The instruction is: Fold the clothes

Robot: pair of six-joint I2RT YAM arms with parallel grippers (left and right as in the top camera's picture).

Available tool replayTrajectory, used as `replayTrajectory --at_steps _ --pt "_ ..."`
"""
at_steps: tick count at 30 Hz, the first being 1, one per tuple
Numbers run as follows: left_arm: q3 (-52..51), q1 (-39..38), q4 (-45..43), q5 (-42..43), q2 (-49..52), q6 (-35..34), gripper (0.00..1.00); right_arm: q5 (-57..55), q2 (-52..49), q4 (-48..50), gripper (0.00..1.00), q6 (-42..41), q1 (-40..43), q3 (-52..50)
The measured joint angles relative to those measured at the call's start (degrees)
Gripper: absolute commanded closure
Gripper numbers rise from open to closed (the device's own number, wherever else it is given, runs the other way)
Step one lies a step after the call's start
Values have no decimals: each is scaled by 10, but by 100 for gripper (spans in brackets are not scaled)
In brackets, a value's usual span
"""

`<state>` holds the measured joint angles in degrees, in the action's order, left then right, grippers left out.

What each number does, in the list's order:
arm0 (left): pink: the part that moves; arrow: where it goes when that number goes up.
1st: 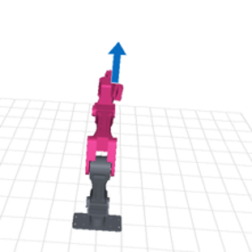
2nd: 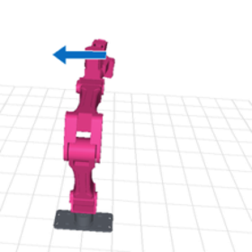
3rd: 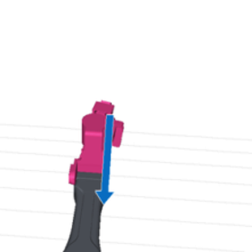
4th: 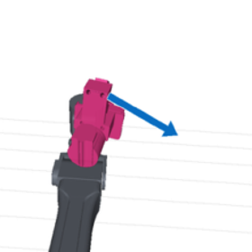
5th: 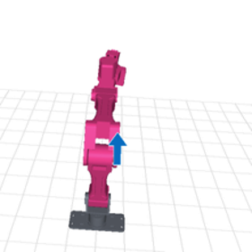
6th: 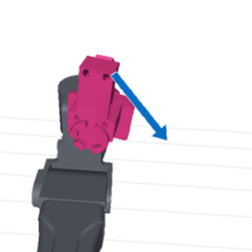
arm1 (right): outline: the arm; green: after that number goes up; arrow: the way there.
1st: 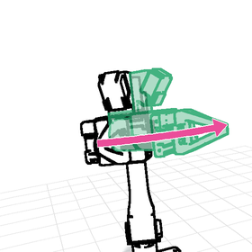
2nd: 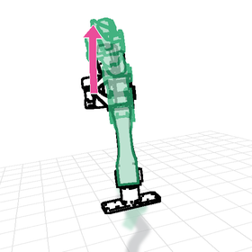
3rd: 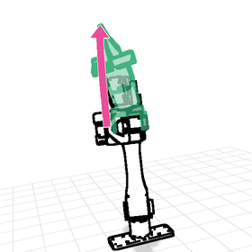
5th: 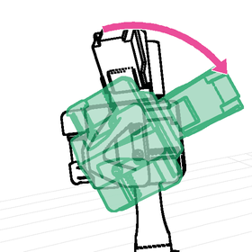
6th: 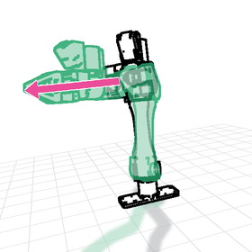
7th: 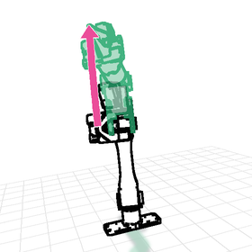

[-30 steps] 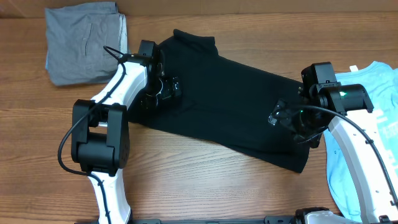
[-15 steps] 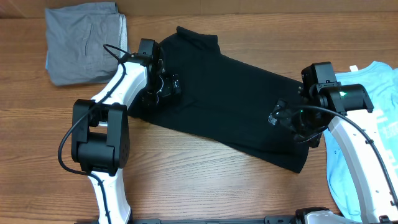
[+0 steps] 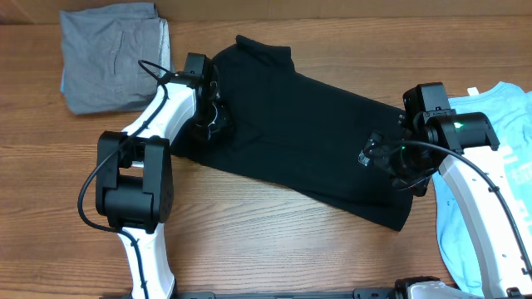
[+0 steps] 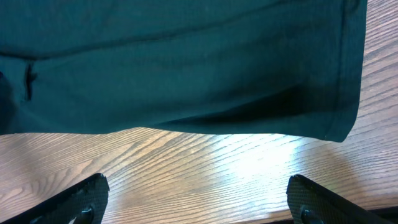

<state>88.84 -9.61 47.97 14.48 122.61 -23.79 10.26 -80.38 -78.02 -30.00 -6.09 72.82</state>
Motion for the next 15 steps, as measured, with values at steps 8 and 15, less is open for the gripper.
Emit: replayTrajectory --at_steps 8,15 --pt "11 0 6 0 0 4 78 0 0 0 4 0 0 0" --pt "19 0 -34 0 1 1 84 0 0 1 4 0 0 0"
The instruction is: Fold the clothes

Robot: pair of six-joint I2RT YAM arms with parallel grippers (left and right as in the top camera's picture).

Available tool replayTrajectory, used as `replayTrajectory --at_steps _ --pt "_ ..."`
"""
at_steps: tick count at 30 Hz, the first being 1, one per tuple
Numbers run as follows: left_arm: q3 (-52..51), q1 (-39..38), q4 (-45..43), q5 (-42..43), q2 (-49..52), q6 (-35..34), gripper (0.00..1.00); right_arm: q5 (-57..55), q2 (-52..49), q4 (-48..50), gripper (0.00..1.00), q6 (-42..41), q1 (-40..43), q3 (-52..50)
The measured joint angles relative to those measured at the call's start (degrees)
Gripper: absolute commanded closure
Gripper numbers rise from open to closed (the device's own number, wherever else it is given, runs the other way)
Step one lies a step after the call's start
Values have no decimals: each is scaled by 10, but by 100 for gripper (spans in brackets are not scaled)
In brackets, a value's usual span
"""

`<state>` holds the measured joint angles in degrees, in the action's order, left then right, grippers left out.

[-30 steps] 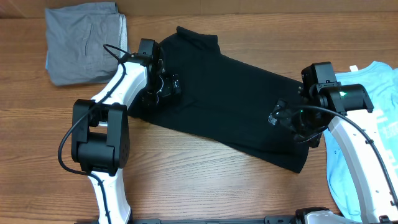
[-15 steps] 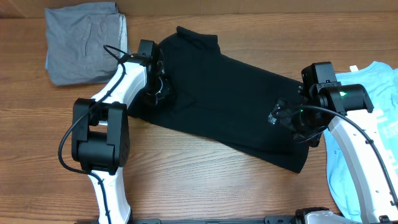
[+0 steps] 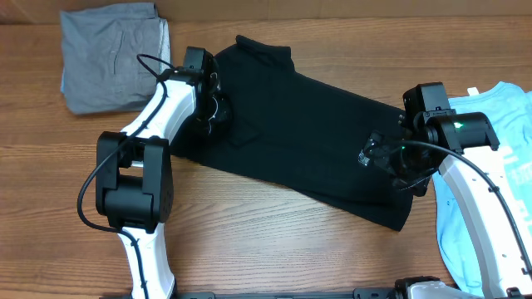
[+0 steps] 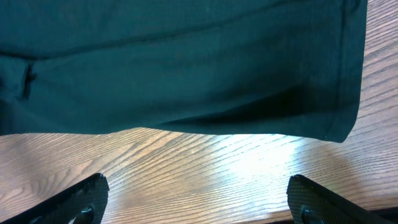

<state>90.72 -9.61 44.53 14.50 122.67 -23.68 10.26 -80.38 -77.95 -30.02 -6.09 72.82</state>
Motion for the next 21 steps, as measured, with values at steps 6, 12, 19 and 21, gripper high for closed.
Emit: replayTrajectory --at_steps 6,12,19,21 --pt "1 0 -51 0 0 -10 88 0 0 0 4 0 0 0" --pt "1 0 -112 0 0 -47 91 0 0 0 4 0 0 0" --pt "2 -2 -190 0 0 -82 57 0 0 0 4 0 0 0" --pt "2 -5 -215 0 1 -87 44 0 0 0 4 0 0 0"
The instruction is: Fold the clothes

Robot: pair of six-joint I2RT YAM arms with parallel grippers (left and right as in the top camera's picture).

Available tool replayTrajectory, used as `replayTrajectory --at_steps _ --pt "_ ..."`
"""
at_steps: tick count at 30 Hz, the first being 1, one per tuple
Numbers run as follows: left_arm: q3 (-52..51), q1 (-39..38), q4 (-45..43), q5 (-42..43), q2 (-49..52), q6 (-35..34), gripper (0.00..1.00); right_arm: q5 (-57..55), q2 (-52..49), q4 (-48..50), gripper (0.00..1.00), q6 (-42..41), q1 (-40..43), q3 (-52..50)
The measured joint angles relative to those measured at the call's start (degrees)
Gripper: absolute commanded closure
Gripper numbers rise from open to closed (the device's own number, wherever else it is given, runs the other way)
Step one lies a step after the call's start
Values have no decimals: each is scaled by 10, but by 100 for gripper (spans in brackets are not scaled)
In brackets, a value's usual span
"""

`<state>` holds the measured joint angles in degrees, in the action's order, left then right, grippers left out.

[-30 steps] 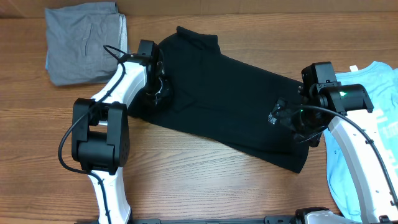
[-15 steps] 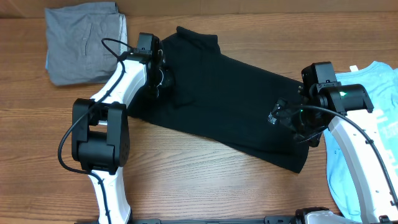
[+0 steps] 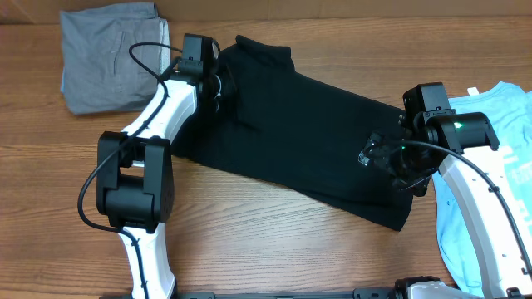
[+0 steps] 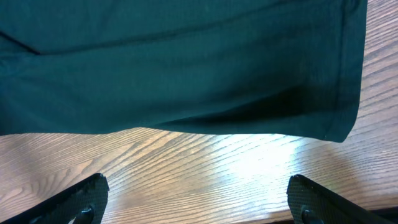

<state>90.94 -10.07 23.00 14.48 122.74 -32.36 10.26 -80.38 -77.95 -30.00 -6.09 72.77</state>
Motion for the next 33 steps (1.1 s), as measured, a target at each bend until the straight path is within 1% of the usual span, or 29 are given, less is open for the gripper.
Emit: replayTrajectory --at_steps 1,2,6,10,12,14,16,21,27,33 --pt "0 -3 -15 0 0 -5 31 0 0 0 4 0 0 0" --pt "0 -5 -24 0 0 -5 20 0 0 0 4 0 0 0" --pt "1 -19 -59 0 0 -5 20 0 0 0 4 0 0 0" --pt "2 -24 -45 12 1 -3 22 0 0 -4 4 0 0 0" --pt "7 -22 0 22 1 -3 23 0 0 -5 1 0 0 0" --pt "13 -17 59 30 1 -1 24 0 0 -4 0 0 0 0" --pt "17 -14 104 34 1 8 23 0 0 -2 0 0 0 0" --pt "26 -10 163 38 1 28 20 0 0 7 0 0 0 0" --pt "28 -21 174 40 1 39 19 0 0 9 0 0 0 0" --pt "29 -58 157 38 1 40 18 0 0 9 0 0 0 0"
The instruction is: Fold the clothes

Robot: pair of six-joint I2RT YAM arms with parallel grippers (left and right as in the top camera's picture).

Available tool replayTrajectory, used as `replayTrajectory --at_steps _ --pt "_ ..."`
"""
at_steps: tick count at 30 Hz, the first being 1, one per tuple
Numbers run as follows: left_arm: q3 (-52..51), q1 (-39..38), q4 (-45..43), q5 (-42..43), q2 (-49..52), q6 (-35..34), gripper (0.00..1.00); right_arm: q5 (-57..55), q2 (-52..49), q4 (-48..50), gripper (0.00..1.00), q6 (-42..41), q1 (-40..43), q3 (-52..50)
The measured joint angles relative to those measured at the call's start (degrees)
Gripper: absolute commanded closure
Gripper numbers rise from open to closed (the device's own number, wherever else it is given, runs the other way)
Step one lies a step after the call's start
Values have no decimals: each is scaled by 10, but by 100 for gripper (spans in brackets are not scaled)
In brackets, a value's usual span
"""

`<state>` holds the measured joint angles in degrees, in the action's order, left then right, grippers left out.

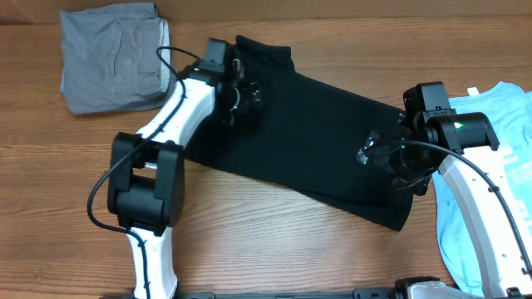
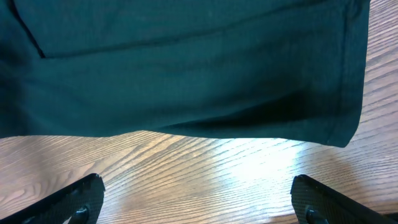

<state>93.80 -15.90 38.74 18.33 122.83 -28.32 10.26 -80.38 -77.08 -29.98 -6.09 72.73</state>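
Note:
A black shirt (image 1: 316, 133) lies spread across the middle of the wooden table, running from upper left to lower right. My left gripper (image 1: 243, 98) is over the shirt's upper left part, near the collar, and looks shut on a fold of the black cloth. My right gripper (image 1: 384, 158) hovers at the shirt's right hem. In the right wrist view the right gripper (image 2: 199, 202) is open above bare wood, with the shirt's hem (image 2: 186, 68) just beyond its fingertips (image 2: 81, 199).
A folded grey garment (image 1: 112, 54) lies at the back left corner. A light blue garment (image 1: 511, 104) lies at the right edge, partly under the right arm. Bare wood (image 1: 274, 241) runs along the front of the table.
My left gripper has moved right and slightly toward the front, from the shirt's upper left edge to over its body near the collar, taking black cloth along. The right arm has not moved.
My left gripper was first at the shirt's left sleeve. It then stood further back along the left edge, then at the upper left corner, and now over the body with the left side drawn inward. My right gripper stayed open at the right hem throughout.

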Motion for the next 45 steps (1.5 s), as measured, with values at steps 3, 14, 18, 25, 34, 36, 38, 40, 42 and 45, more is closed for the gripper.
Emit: replayTrajectory --at_steps 3,14,18,25,34,36,38,40,42,45 --pt "0 -17 -9 -6 3 4 18 0 0 -1 0 0 0 0" --pt "23 36 97 -76 7 50 25 11 1 24 1 -5 0 -30" --pt "25 91 120 -74 7 85 26 14 1 81 5 -30 0 -95" --pt "25 111 151 -54 7 150 42 35 -10 180 28 -54 0 -196" --pt "25 80 172 -47 10 194 78 46 -63 230 74 -84 0 -218" --pt "25 81 172 -56 12 193 78 46 -76 230 80 -92 0 -218" --pt "25 84 173 -62 14 188 77 46 -89 230 81 -98 0 -218" --pt "25 89 177 -67 21 180 78 46 -101 229 82 -103 0 -218" --pt "25 94 187 -71 30 177 79 46 -109 229 83 -104 0 -218" --pt "25 103 192 -74 48 176 78 46 -114 229 83 -105 0 -218"
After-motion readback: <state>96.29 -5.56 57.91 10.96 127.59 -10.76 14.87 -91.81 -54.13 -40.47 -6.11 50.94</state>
